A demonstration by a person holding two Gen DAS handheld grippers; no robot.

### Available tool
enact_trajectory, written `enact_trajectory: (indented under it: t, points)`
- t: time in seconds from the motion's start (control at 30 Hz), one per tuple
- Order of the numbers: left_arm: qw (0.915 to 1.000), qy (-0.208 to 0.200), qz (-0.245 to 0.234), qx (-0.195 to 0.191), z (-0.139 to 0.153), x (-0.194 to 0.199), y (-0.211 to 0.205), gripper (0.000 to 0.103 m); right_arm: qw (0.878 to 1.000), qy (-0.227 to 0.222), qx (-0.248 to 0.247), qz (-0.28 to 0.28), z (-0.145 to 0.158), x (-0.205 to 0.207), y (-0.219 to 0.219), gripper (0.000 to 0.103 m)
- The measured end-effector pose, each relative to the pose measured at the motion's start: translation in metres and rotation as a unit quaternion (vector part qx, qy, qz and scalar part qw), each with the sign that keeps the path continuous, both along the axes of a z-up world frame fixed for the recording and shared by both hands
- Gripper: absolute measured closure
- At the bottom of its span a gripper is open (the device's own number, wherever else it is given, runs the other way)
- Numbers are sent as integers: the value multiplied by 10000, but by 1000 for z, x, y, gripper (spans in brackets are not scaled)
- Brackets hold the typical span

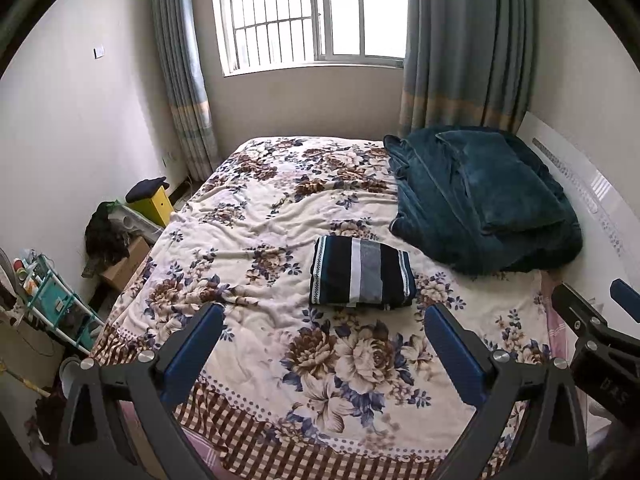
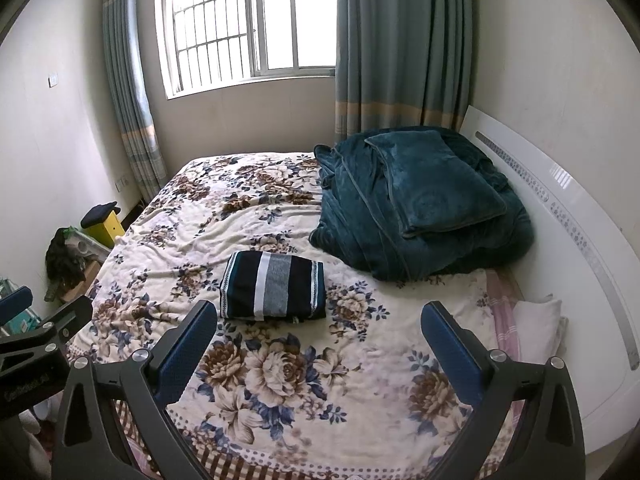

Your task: Fold small clothes

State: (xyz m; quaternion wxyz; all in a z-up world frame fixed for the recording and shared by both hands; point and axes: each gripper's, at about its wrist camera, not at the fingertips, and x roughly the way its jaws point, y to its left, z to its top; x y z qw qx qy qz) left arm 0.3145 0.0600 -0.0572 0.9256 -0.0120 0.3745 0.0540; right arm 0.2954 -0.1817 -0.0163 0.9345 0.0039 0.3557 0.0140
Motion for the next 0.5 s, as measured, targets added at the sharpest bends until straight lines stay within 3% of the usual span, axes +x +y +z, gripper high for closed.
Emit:
enact_trajectory:
  t: [0.5]
  points:
    - [9999, -67, 60, 47, 4, -10, 1, 0, 10000, 28, -12, -4, 1, -2, 11, 0]
